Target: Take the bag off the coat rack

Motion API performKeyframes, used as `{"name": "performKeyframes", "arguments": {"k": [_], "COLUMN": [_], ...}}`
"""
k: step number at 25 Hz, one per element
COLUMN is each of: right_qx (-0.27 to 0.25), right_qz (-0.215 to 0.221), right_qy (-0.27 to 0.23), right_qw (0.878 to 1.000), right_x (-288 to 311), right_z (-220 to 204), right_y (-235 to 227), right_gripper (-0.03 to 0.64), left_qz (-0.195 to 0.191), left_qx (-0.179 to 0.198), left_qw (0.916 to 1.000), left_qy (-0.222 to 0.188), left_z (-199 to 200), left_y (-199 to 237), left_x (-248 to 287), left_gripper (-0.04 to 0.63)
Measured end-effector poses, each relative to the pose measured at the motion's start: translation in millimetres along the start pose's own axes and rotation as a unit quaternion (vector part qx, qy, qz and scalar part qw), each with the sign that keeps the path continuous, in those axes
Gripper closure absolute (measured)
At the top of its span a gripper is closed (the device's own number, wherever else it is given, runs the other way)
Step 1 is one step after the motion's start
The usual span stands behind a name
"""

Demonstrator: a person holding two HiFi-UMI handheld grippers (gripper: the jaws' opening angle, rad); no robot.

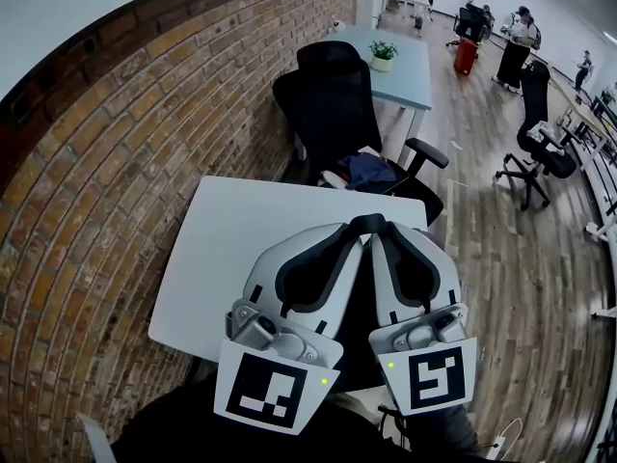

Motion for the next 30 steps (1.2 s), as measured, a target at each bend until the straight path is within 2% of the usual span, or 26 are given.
{"name": "performKeyframes", "arguments": {"k": [6, 9, 14, 16, 19, 21, 26, 28, 30], "right_qx": [0.006, 0.012, 0.01, 0.006, 0.001, -0.005, 0.028, 0.023, -0.024], "right_qz": [0.061, 0.125, 0.238, 0.296, 0.383, 0.419, 0.449, 0.457, 0.451], "right_qy": [-0.008, -0.018, -0.021, -0.015, 0.003, 0.016, 0.045, 0.041, 0.049], "right_qw": [0.998, 0.992, 0.971, 0.955, 0.924, 0.908, 0.892, 0.888, 0.891], "right_x": [27.4, 50.3, 90.3, 108.0, 132.9, 146.3, 164.1, 169.6, 172.4], "right_z": [-9.7, -15.6, -26.5, -36.3, -51.5, -57.0, -64.6, -68.6, -76.4], "right_y": [4.5, 21.7, 81.6, 119.5, 177.6, 206.9, 233.4, 236.6, 238.3], "right_gripper": [0.591, 0.589, 0.589, 0.589, 0.589, 0.589, 0.555, 0.554, 0.554], "left_qz": [0.06, 0.125, 0.227, 0.269, 0.315, 0.331, 0.343, 0.341, 0.341], "left_qx": [-0.023, -0.043, -0.08, -0.099, -0.12, -0.138, -0.169, -0.173, -0.18], "left_qw": [0.9975, 0.9899, 0.966, 0.9513, 0.9317, 0.9235, 0.9148, 0.9144, 0.9108], "left_qy": [0.03, 0.053, 0.095, 0.115, 0.135, 0.136, 0.131, 0.133, 0.148], "left_z": [-12.9, -23.8, -48.8, -65.6, -94.3, -110.4, -140.6, -148.3, -158.8], "left_y": [13.3, 26.8, 57.1, 71.6, 91.0, 102.5, 123.2, 127.9, 131.7], "left_x": [-2.9, -17.9, -68.5, -99.0, -141.8, -162.1, -187.6, -189.6, -191.7], "left_gripper": [0.552, 0.554, 0.554, 0.554, 0.555, 0.557, 0.557, 0.557, 0.557]}}
Point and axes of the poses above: the fingertips, and each gripper's own axes: x forward along the fingers, y to its left, z out of its top, the point moved 7 cm from there along -x, backward along the fingers, and after that the axes turned 12 degrees about x, right-handed, at the moved point
